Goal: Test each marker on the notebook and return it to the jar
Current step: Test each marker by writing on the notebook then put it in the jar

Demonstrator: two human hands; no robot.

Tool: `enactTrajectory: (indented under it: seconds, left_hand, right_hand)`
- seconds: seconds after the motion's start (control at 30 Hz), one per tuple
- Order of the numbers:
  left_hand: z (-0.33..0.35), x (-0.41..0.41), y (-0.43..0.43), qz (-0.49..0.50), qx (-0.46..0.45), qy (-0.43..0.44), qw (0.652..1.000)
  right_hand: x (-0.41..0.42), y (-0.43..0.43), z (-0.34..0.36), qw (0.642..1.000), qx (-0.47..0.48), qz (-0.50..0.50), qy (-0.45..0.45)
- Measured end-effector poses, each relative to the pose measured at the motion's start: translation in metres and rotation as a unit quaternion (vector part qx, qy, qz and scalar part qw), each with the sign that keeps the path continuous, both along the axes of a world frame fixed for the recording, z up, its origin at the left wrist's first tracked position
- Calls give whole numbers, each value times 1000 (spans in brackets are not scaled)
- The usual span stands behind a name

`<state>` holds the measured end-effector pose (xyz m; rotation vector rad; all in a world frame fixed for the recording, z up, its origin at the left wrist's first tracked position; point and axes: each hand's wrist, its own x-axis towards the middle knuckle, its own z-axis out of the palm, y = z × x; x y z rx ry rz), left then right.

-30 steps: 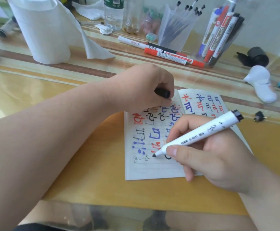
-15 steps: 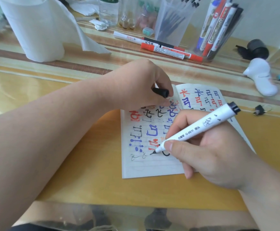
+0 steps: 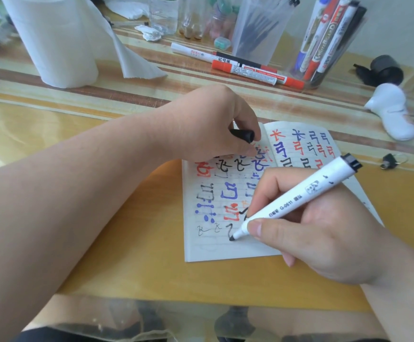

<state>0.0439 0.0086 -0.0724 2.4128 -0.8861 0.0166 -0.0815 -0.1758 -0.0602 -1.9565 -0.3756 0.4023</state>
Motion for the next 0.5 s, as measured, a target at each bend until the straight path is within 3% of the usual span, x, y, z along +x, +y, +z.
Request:
enactTrajectory:
  seconds: [0.33, 0.5]
  left_hand:
    - [2, -3, -1, 8, 4, 7, 1000]
    - [4, -5, -2, -3, 25, 8, 1000]
  right_hand:
    - [4, -1, -2, 997, 56, -42, -11]
    - [1, 1, -5, 998, 4, -44, -36]
